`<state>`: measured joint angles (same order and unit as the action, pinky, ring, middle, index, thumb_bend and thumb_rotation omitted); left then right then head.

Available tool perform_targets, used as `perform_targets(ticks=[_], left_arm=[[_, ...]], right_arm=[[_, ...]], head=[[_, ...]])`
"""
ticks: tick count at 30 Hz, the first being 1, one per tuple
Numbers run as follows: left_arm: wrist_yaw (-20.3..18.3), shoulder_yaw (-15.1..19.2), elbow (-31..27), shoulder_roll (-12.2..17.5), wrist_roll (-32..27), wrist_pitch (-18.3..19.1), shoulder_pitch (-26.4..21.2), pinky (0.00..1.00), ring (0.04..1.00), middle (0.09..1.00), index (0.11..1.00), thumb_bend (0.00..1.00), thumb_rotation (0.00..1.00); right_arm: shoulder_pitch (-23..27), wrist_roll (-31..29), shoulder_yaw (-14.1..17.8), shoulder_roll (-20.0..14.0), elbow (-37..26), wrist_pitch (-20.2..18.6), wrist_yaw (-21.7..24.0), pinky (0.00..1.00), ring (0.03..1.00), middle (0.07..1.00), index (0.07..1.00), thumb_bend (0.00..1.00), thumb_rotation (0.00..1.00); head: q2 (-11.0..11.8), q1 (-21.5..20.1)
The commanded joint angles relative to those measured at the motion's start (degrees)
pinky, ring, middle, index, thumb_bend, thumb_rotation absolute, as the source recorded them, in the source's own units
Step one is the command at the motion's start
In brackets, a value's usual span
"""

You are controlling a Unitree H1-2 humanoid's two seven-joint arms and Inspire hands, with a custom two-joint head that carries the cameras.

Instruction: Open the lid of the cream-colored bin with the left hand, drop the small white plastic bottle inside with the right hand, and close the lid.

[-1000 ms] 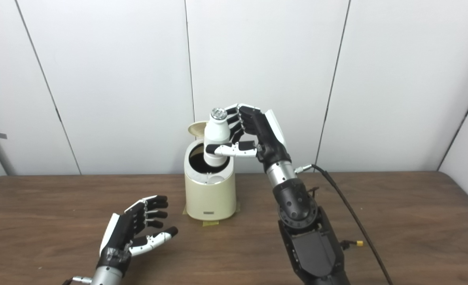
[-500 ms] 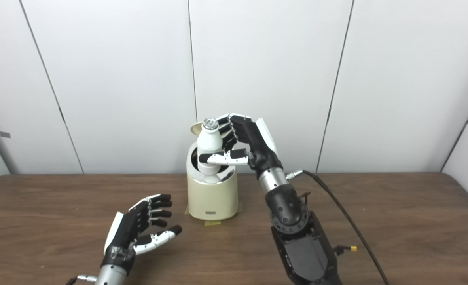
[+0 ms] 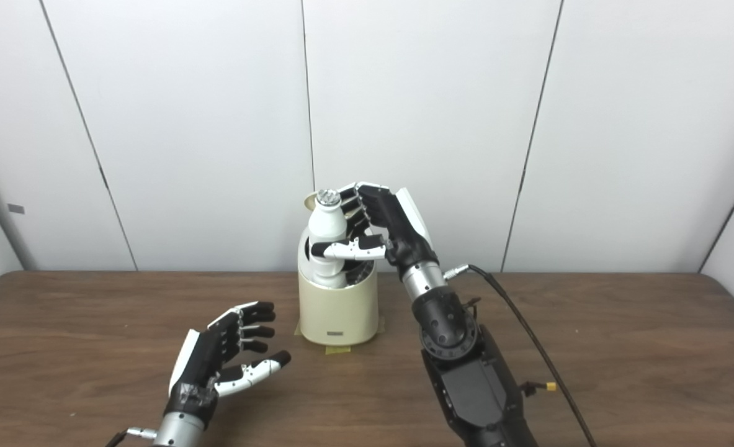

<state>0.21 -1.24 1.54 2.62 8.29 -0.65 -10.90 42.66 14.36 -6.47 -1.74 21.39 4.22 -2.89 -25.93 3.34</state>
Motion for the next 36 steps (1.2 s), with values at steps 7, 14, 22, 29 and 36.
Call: perform_targets(ticks=[7, 14, 22, 29, 36], left_arm=[[0.6, -0.2, -2.4, -0.6, 0.3, -0.2, -2.1, 0.63, 0.687, 0.743, 0.752, 0.66, 0.0], [0.6, -0.4, -2.9, -0.6, 0.6, 0.3, -1.9, 0.64, 0.693, 0.743, 0.751, 0.67, 0.0], [0.8, -0.5, -3.2, -0.7, 0.9, 0.8, -1.8, 0.63, 0.686, 0.738, 0.75, 0.67, 0.0], [0.5, -0.6, -3.6, -0.7, 0.8, 1.0, -1.8, 0.63, 0.682, 0.737, 0.751, 0.67, 0.0], [0.5, -0.6, -3.7, -0.7, 0.5, 1.1, -1.8, 0.62, 0.678, 0.732, 0.749, 0.67, 0.0]], right_arm=[[6.2, 1.3, 0.6, -0.8, 2.9, 3.7, -3.1, 0.37, 0.384, 0.484, 0.539, 0.51, 0.0], [7.0, 1.5, 1.0, -1.1, 4.3, 3.5, -4.3, 0.32, 0.374, 0.486, 0.542, 0.51, 0.0], [7.2, 1.3, 0.8, -2.5, 5.9, 6.1, -3.4, 0.29, 0.366, 0.488, 0.556, 0.51, 0.0], [7.2, 1.9, 0.0, -4.2, 7.3, 8.5, -2.5, 0.31, 0.372, 0.486, 0.551, 0.51, 0.0], [6.9, 4.3, -1.4, -5.8, 8.9, 12.1, -3.2, 0.33, 0.387, 0.484, 0.538, 0.5, 0.0]], head=[[-0.2, 0.2], [-0.5, 0.3], [-0.9, 0.3], [-1.6, 0.2], [-2.0, 0.2]])
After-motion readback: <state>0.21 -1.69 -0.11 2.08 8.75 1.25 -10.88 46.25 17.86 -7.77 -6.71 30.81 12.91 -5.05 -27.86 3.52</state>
